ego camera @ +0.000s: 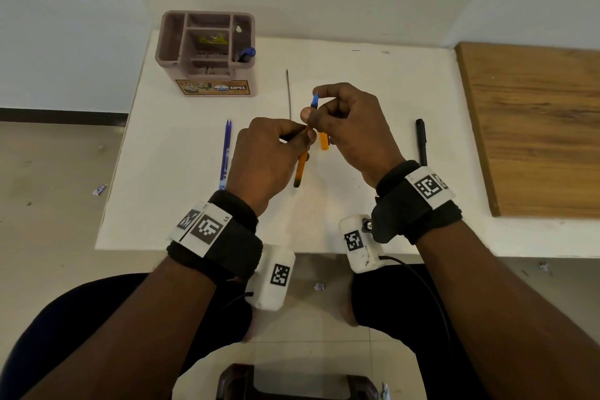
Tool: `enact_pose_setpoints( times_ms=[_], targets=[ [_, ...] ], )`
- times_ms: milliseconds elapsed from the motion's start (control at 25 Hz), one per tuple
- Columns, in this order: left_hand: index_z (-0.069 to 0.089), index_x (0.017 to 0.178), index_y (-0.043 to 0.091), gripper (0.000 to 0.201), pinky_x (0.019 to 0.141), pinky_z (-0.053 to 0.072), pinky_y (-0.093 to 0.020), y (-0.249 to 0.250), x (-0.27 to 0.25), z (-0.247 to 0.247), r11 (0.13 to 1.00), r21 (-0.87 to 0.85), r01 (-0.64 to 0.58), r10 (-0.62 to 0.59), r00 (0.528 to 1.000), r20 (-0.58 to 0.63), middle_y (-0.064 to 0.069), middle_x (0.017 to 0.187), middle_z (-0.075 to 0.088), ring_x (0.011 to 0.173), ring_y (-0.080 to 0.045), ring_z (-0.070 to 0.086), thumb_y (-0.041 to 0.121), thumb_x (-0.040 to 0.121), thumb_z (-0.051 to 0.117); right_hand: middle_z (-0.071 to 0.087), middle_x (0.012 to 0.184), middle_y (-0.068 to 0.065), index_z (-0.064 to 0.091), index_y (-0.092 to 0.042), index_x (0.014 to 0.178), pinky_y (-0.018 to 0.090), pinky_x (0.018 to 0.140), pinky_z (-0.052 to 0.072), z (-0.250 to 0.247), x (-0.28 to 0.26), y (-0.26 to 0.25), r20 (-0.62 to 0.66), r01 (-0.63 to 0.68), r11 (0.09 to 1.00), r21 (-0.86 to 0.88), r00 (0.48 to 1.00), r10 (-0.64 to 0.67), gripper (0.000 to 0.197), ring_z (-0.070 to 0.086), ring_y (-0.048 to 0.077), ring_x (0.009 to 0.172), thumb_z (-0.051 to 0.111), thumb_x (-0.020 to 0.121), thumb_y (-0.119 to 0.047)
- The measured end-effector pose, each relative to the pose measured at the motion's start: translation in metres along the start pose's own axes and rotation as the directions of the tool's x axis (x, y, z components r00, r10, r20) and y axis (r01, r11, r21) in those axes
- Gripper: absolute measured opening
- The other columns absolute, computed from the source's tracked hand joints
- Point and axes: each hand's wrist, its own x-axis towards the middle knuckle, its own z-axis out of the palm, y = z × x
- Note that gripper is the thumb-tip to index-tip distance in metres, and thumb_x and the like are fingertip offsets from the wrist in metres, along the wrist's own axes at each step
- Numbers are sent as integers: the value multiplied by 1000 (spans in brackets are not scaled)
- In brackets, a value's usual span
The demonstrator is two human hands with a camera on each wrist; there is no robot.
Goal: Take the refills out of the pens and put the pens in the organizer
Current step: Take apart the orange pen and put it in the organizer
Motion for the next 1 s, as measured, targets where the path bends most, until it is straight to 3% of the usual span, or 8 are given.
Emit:
enact_pose_setpoints(
  times_ms=[160,320,480,560,640,720,840,1000],
  targets=[
    [74,117,14,31,99,56,-43,0,1,0,1000,-1,8,-8,1000,5,-1,97,77,86,-13,75,36,97,64,80,101,3,64,-14,133,49,99,59,-5,2,-1,19,-32,993,111,999,30,36,76,17,99,64,97,-8],
    [75,116,15,30,99,56,-42,-1,0,0,1000,6,5,-5,1000,10,-1,96,78,83,-9,73,36,98,63,76,87,-4,66,-18,127,49,91,62,-1,0,-1,4,-13,1000,21,1000,12,36,75,17,93,75,94,-27],
    [74,117,15,31,100,55,-43,-1,0,1,1000,6,9,-9,1000,14,-3,98,78,87,-15,75,37,98,64,79,96,-1,65,-17,129,50,96,60,-3,2,1,19,-39,996,86,999,38,34,77,16,97,68,95,-13],
    [74,117,15,31,100,55,-43,-1,0,1,1000,13,6,-6,1000,14,-3,99,79,88,-15,75,37,98,63,78,101,0,67,-18,128,51,95,61,-3,3,0,25,-56,995,83,998,54,34,76,18,99,70,95,-22],
    [75,116,15,31,100,55,-43,0,1,1,1000,19,4,-4,1000,5,-3,99,79,89,-15,73,37,98,63,76,93,-1,69,-19,124,49,91,63,-2,1,0,19,-57,998,36,998,57,36,76,18,94,76,92,-34],
    [75,116,16,31,100,54,-43,-1,1,1,1000,23,2,-2,1000,2,-2,99,79,89,-15,72,37,98,62,78,86,-1,69,-17,123,49,90,62,-3,-1,0,11,-43,999,27,999,42,34,77,17,89,77,92,-30],
    [75,117,14,32,100,55,-42,0,0,1,1000,16,0,-1,1000,13,-3,98,78,88,-15,74,37,98,62,81,93,2,68,-15,126,48,95,61,-5,1,0,18,-45,995,84,999,44,31,78,14,90,68,95,-12],
    [75,117,15,32,100,54,-39,0,0,2,1000,25,7,-7,1000,13,-2,99,79,88,-14,73,38,98,62,80,97,1,69,-18,124,51,93,62,-3,1,1,25,-47,997,62,999,45,32,77,16,94,75,93,-27]
  ],
)
